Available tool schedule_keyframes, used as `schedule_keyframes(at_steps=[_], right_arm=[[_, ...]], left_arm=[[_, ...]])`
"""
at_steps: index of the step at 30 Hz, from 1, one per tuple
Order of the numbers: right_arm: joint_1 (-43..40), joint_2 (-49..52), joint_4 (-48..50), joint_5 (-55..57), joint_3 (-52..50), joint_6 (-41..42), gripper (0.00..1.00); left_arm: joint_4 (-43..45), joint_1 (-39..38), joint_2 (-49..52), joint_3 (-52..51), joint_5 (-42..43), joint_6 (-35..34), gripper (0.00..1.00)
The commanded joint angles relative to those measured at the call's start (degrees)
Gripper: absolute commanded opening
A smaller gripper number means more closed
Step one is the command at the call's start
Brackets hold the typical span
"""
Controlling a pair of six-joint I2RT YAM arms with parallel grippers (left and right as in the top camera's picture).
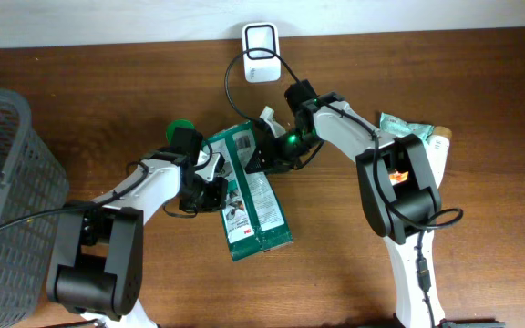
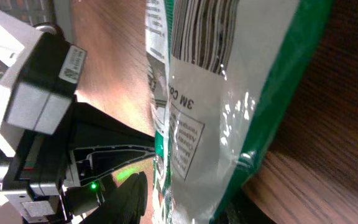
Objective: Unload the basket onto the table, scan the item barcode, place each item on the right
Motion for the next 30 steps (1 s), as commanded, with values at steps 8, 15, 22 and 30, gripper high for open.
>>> schedule_keyframes(at_steps=[8, 15, 22, 30], right_arm=[[1.0, 0.9, 0.4, 2.0, 1.0, 4.1, 0.04], [2.8, 0.9, 2.2, 2.3, 1.0, 7.0, 0.19], [1.6, -1.8, 0.5, 2.9, 1.0, 2.4, 0.04], [-9.0, -19.8, -16.0, 4.4, 1.0, -18.3, 0.04]], left_arm=[[0.1, -0.3, 1.5, -1.0, 0.9, -0.5, 0.0], [0.3, -0.3, 1.5, 0.7, 3.0, -0.5, 0.0], [-0.8, -0.2, 0.4, 2.2, 3.0, 0.9, 0.0], [-8.8, 1.9, -18.9, 11.7, 2.2, 3.0, 0.0]])
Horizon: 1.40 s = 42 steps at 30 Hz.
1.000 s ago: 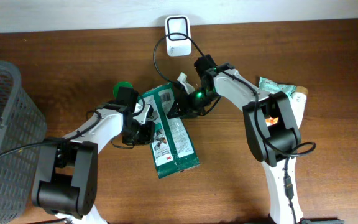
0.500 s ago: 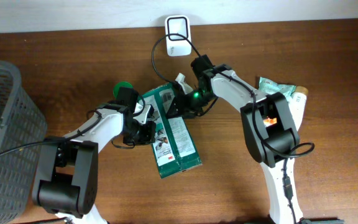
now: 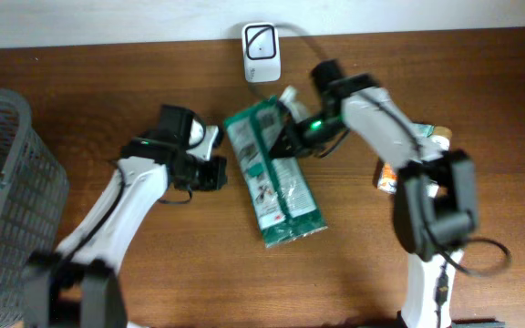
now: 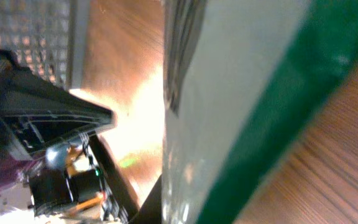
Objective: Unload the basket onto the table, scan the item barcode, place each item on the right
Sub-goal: 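Lift the wipes pack to the scanner with the right gripper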
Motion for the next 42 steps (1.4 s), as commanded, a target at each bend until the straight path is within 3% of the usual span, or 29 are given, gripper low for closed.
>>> schedule_keyframes(at_steps=[1, 3, 6, 8, 10, 11, 12, 14, 23, 30, 33, 37, 42], right_arm=[[-3.9, -8.7, -5.6, -0.1, 0.7, -12.5, 0.04], [-6.1, -11.7, -8.8, -0.2, 0.7, -15.0, 0.04], [-7.6, -12.9, -10.6, -0.1, 0.7, -16.3, 0.04], [-7.5, -12.9, -10.7, 0.1, 0.7, -16.5, 0.04], [-7.6, -12.9, -10.6, 0.3, 0.7, -16.5, 0.04], [-7.6, -12.9, -10.6, 0.8, 0.7, -16.5, 0.04], [-7.5, -12.9, -10.7, 1.4, 0.7, -16.5, 0.04], [-7.5, -12.9, -11.0, 2.3, 0.7, -16.5, 0.04], [-7.6, -12.9, -11.0, 3.7, 0.9, -16.4, 0.04], [-7.4, -12.9, -13.8, 18.9, 10.2, -9.1, 0.04], [-5.3, -12.9, -11.6, 37.5, 17.6, -4.3, 0.04], [3.5, -11.6, 5.4, 74.2, 19.5, -4.6, 0.04], [12.6, -2.1, 32.6, 102.9, 19.5, -25.5, 0.04]], left_arm=[[-3.9, 3.2, -11.1, 6.8, -0.3, 1.2, 0.0], [-6.0, 6.9, -14.6, 9.7, -3.9, 1.4, 0.0], [-6.6, 13.9, -16.0, 11.3, -17.2, 1.4, 0.1], [-6.4, 18.6, -15.6, 11.3, -20.9, 1.4, 0.18], [-6.1, 21.7, -15.5, 11.3, -21.1, 2.2, 0.38], [-6.3, 22.4, -15.5, 11.3, -21.0, 2.2, 0.75], [-6.4, 22.4, -15.5, 11.3, -21.0, 2.2, 0.99], [-6.0, 22.2, -15.5, 11.3, -17.0, 0.5, 0.99], [-6.2, 22.2, -15.5, 11.3, -17.0, 0.5, 0.99], [-6.2, 22.2, -15.5, 11.3, -17.0, 0.5, 0.99], [-6.2, 22.2, -15.5, 11.3, -17.0, 0.5, 0.99], [-6.2, 22.2, -15.5, 11.3, -17.0, 0.5, 0.99], [-6.2, 22.2, -15.5, 11.3, -17.0, 0.5, 0.99]])
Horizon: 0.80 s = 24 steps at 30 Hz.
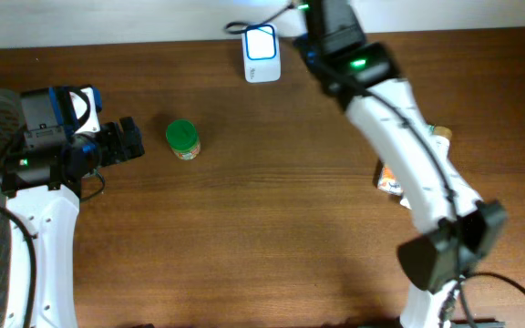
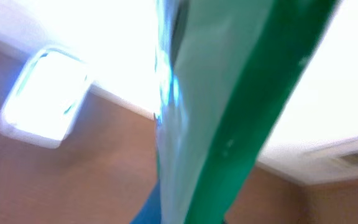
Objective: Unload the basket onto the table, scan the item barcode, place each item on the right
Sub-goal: 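Lift the wipes pack to the scanner with the right gripper, then carry the wipes pack to the right side and release it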
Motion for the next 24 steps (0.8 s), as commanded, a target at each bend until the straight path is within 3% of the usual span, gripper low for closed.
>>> schedule_keyframes(at_steps=[1, 5, 8, 15, 24], right_arm=[[3.2, 8.6, 13.4, 23.1, 0.5, -19.1, 0.04], [3.7, 19.3, 32.3, 30.6, 0.5, -34.3, 0.04], [3.7, 24.8, 39.6, 30.8, 0.5, -39.2, 0.04], [4.0, 32.0, 41.9, 28.0, 0.5, -39.2, 0.04], [5.5, 32.2, 41.9, 29.5, 0.5, -39.0, 0.04]], left_arm=[[0.0, -0.1, 0.0, 0.8, 0.6, -0.6, 0.99], [0.0, -0.1, 0.0, 0.8, 0.6, -0.6, 0.99], [0.0, -0.1, 0.0, 0.8, 0.6, -0.6, 0.99], [0.0, -0.1, 0.0, 0.8, 0.6, -0.5, 0.99], [0.0, -0.1, 0.0, 0.8, 0.6, -0.5, 0.99]])
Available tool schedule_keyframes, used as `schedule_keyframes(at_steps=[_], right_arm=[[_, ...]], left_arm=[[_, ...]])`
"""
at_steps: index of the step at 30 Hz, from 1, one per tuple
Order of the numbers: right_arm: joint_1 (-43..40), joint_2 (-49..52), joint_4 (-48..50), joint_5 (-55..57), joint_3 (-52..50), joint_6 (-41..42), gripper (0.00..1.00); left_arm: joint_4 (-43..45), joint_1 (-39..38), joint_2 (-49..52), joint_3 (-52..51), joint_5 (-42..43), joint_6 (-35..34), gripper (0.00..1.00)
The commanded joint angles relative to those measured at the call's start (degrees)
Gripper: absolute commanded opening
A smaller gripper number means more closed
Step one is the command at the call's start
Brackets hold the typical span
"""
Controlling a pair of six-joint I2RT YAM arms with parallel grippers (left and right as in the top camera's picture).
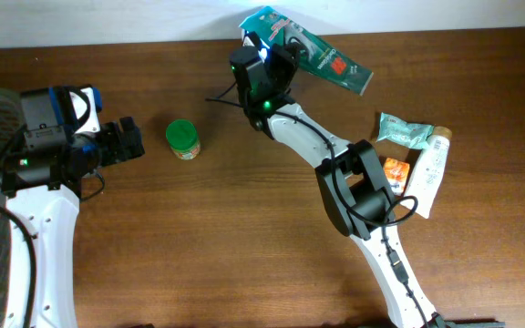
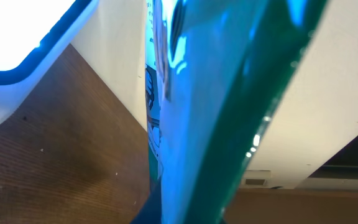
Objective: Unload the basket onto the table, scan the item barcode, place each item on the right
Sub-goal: 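Carry the wipes pack to the right side and release it, then reach the right gripper left toward the green-capped jar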
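Observation:
The item is a green and white plastic package (image 1: 322,56), held up at the table's back edge with my right gripper (image 1: 276,47) shut on its left end. It slants out to the right of the gripper. In the right wrist view the package (image 2: 229,93) fills the middle, washed in blue light. A lit corner of the white barcode scanner (image 2: 11,43) shows close beside it at upper left. From overhead the scanner is hidden under the gripper. My left gripper (image 1: 128,141) hangs open and empty at the left.
A green-lidded jar (image 1: 182,139) stands left of centre. At the right lie a teal packet (image 1: 404,130), an orange packet (image 1: 392,173) and a white tube (image 1: 429,169). A grey mesh basket fills the far left edge.
The right arm has changed posture at the back edge. The package now shows overhead, slanting right from the scanner's spot, and the scanner sits closer in the wrist view. The left arm has not moved.
Both grippers held the package flat at mid table. Then the left gripper was off it and to the left, the right still gripping. Later the package was raised by the scanner, with the left arm back near the basket. Now it is held right beside the lit scanner.

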Motion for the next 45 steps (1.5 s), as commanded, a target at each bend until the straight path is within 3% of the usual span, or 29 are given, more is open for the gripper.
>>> schedule_keyframes(at_steps=[1, 5, 8, 12, 14, 16, 19, 23, 27, 31, 32, 34, 37, 40, 43, 45], right_arm=[[0.3, 0.0, 0.4, 2.1, 0.5, 0.5, 0.04], [0.3, -2.2, -0.8, 4.6, 0.5, 1.2, 0.04], [0.4, -7.7, -12.3, 1.4, 0.5, 10.8, 0.04], [0.2, -21.9, -35.9, -12.3, 0.5, 31.4, 0.04], [0.2, -26.2, -43.1, -14.8, 0.5, 36.6, 0.04], [-0.6, -32.8, -58.5, -26.7, 0.5, 51.2, 0.04], [-5.8, -37.5, -74.0, -43.1, 0.5, 64.6, 0.04], [-19.5, -35.1, -89.2, -60.3, -0.4, 65.3, 0.04], [-30.4, -30.7, -88.4, -63.7, -9.6, 60.4, 0.04], [-39.5, -29.7, -80.7, -63.5, -16.6, 58.5, 0.04], [-42.9, -29.3, -79.8, -63.3, -17.1, 58.6, 0.06], [-47.7, -29.1, -79.2, -64.2, -17.1, 59.5, 0.59], [-51.1, -29.1, -79.2, -71.7, -16.0, 59.6, 0.95], [-50.0, -29.2, -82.8, -71.8, -10.3, 59.6, 0.98], [-43.0, -29.7, -86.4, -71.8, -2.2, 59.4, 0.98], [-34.2, -29.8, -85.3, -71.8, 1.6, 59.4, 0.98]], left_arm=[[0.1, -0.1, 0.0, 0.8, 0.6, -0.5, 0.99], [0.1, -0.1, 0.0, 0.8, 0.6, -0.5, 0.99], [0.1, -0.1, 0.0, 0.8, 0.6, -0.5, 0.99], [0.1, -0.1, 0.0, 0.8, 0.6, -0.5, 0.99], [0.1, -0.1, 0.0, 0.8, 0.6, -0.5, 0.99], [0.1, -0.1, 0.0, 0.8, 0.6, -0.5, 0.99], [0.1, -0.1, 0.0, 0.8, 0.6, -0.5, 0.99], [0.1, -0.1, 0.0, 0.8, 0.6, -0.5, 0.99], [0.1, -0.1, 0.0, 0.8, 0.6, -0.5, 0.99], [0.1, -0.1, 0.0, 0.8, 0.6, -0.5, 0.99], [0.1, -0.1, 0.0, 0.8, 0.6, -0.5, 0.99], [0.1, -0.1, 0.0, 0.8, 0.6, -0.5, 0.99], [0.1, -0.1, 0.0, 0.8, 0.6, -0.5, 0.99], [0.1, -0.1, 0.0, 0.8, 0.6, -0.5, 0.99], [0.1, -0.1, 0.0, 0.8, 0.6, -0.5, 0.99], [0.1, -0.1, 0.0, 0.8, 0.6, -0.5, 0.99]])
